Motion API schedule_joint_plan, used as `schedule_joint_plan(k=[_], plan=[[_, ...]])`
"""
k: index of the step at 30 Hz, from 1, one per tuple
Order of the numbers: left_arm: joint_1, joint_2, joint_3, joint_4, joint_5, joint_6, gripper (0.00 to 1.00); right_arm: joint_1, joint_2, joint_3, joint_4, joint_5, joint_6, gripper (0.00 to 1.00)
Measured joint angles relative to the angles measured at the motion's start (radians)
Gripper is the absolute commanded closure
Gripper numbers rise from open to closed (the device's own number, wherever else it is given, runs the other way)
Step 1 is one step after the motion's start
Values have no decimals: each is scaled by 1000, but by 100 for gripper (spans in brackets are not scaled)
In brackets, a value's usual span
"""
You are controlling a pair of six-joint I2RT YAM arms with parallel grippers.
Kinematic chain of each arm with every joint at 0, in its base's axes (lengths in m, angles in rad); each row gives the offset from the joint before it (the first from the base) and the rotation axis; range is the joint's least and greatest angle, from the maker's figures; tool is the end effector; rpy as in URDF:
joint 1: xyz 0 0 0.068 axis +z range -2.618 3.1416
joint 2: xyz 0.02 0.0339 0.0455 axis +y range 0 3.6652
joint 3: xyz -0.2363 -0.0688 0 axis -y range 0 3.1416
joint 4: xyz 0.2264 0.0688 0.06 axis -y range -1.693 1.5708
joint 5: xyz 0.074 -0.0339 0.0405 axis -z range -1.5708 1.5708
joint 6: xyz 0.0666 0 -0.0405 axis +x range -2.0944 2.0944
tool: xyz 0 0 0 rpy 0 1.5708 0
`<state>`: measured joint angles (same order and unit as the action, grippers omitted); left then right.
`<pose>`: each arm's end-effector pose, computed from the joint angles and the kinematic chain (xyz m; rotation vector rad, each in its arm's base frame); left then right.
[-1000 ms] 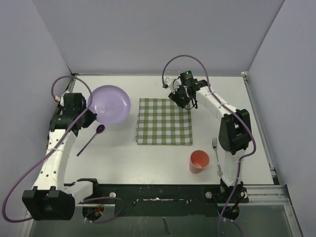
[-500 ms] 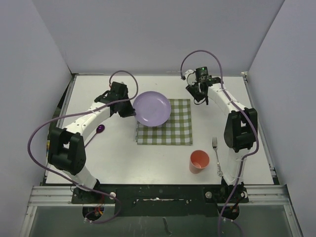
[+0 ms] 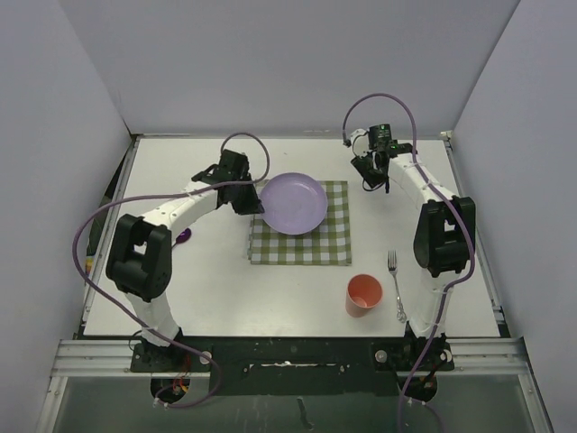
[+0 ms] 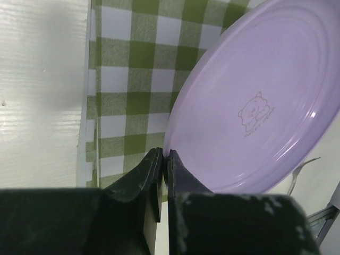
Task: Set the dinner table for one person
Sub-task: Place the plate on the napkin.
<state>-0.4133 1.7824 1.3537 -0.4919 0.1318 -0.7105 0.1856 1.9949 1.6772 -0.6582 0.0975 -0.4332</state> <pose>0.3493 -0.1627 0.1935 -0.3268 2.5726 -0.6104 0.4235 0.0729 0.1990 -0.7414 2.4447 -0.2204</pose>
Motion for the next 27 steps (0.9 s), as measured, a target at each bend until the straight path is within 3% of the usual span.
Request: schedule_joint_plan(k=[27], plan=[[0, 172, -3, 5, 82, 20, 100, 11, 0, 4, -2, -12, 0, 67]])
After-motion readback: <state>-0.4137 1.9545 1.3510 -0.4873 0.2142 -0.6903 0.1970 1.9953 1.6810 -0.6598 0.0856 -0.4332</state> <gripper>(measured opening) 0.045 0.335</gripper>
